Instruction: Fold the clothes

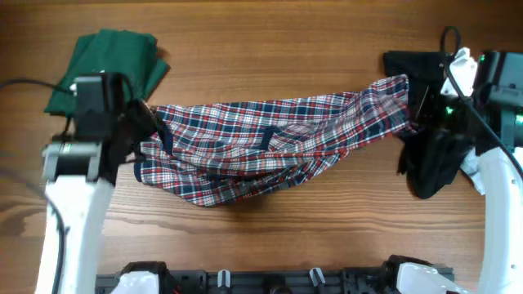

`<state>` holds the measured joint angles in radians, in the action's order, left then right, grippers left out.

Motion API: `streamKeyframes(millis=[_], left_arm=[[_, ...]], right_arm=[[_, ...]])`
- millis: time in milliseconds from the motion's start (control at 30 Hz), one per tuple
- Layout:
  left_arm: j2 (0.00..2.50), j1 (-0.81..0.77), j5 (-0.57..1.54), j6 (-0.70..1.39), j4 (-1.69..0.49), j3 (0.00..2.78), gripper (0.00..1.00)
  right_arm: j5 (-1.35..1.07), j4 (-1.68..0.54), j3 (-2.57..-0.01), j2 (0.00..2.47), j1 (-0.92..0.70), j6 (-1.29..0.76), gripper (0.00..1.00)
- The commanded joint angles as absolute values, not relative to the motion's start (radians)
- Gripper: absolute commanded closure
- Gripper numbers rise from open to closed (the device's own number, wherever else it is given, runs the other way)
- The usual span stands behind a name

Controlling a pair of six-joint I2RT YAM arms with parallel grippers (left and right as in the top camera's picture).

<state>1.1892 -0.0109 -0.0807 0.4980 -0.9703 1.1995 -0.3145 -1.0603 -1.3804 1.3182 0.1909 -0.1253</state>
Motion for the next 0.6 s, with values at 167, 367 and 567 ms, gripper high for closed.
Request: streamKeyframes(millis=[167,367,567], left_arm=[[1.039,-0.004,-0.051,0.475,-1.148,1.196,0.49],[1.121,-0.010,0.085,0.420,-1.184,1.196,0.53],[1.285,-0.076,0.176,0.366,-1.105,1.115,0.52]], right_arm=[[-0.334,-1.018,-1.620,1.313,0.187,-0.078,0.96],[-0.335,-1.022,-1.619,1.345,0.187,-0.078,0.96],[-0.334,-1.040,-1.619,1.347,0.187,-0.077,0.96]])
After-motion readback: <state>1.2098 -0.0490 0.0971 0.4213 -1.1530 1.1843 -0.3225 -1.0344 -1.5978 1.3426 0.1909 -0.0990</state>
